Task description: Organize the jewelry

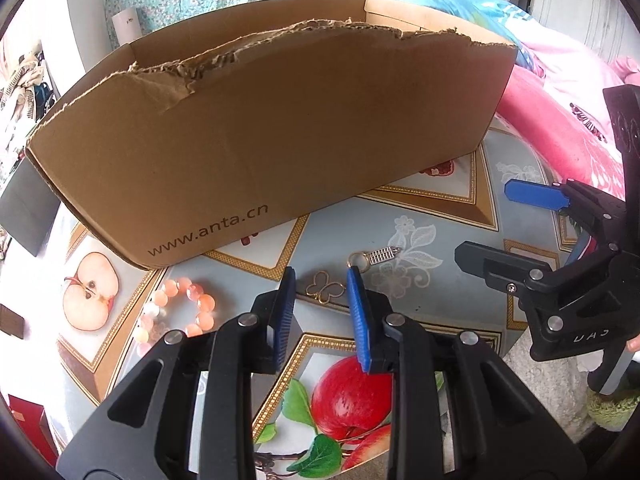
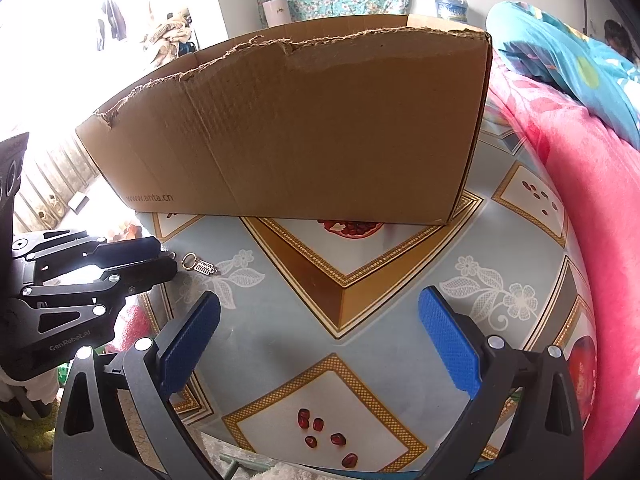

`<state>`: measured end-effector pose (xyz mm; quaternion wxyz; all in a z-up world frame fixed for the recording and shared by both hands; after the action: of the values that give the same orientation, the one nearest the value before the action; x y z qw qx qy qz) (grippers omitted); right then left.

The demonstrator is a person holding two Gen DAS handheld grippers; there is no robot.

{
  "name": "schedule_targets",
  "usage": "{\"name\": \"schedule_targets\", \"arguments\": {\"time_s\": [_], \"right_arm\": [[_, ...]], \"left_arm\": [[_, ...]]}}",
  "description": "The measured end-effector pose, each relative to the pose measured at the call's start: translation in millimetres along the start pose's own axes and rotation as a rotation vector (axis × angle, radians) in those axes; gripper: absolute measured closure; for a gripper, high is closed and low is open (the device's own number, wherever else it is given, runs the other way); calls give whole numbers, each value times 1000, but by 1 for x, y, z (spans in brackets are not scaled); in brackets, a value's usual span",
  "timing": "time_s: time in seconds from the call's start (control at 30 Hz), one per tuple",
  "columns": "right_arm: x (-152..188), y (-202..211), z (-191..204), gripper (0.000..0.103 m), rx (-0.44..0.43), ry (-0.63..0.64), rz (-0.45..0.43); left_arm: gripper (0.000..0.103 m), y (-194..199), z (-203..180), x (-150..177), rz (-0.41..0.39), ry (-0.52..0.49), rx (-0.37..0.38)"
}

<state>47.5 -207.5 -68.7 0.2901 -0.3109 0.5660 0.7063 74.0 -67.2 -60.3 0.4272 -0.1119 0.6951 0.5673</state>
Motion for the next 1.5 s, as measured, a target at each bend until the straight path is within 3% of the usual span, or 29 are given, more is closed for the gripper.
{"name": "schedule_targets", "arguments": {"time_s": [0.2,0.3,0.73,0.77,0.8,1.07,1.17,1.2,1.23,1.5], "right_arm": [[1,0,3,6,13,11,-4],[1,0,3,6,12,13,-4],[2,2,1,6,7,14,-7],[2,2,1,6,4,12,-7],[2,2,1,6,2,10,-8],[2,4,-5,6,-28,3,-16],[2,5,-8,6,-38,-14,-16],[2,5,-7,6,-38,-18,-16],[2,5,-7,6,-37,-23,-16],[0,5,-8,6,-28,-37,-12]], "left_arm": [[78,-3,1,-3,35,-3,-15],[84,-4,-1,-4,35,-3,-14],[85,-3,-4,-1,24,3,-18],[90,-1,-2,-1,20,2,-18],[103,-1,0,-1,21,1,-20],[103,8,12,1,0,67,17],[91,11,9,1,-15,73,39],[83,9,7,1,-11,71,36],[82,7,6,2,-8,68,30],[82,-4,-5,0,-42,23,-52]]}}
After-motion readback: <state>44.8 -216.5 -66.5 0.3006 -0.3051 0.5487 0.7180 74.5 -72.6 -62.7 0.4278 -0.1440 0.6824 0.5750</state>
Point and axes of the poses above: each gripper's, at about its wrist camera, not at the fingertips, and y roughly against the way its jaws point, z to its left, x to its underside, the point moved 3 cm from there along -y, roughly the way its jaws point, and after that the axes turned 11 degrees about -z, right-handed, at the moved point
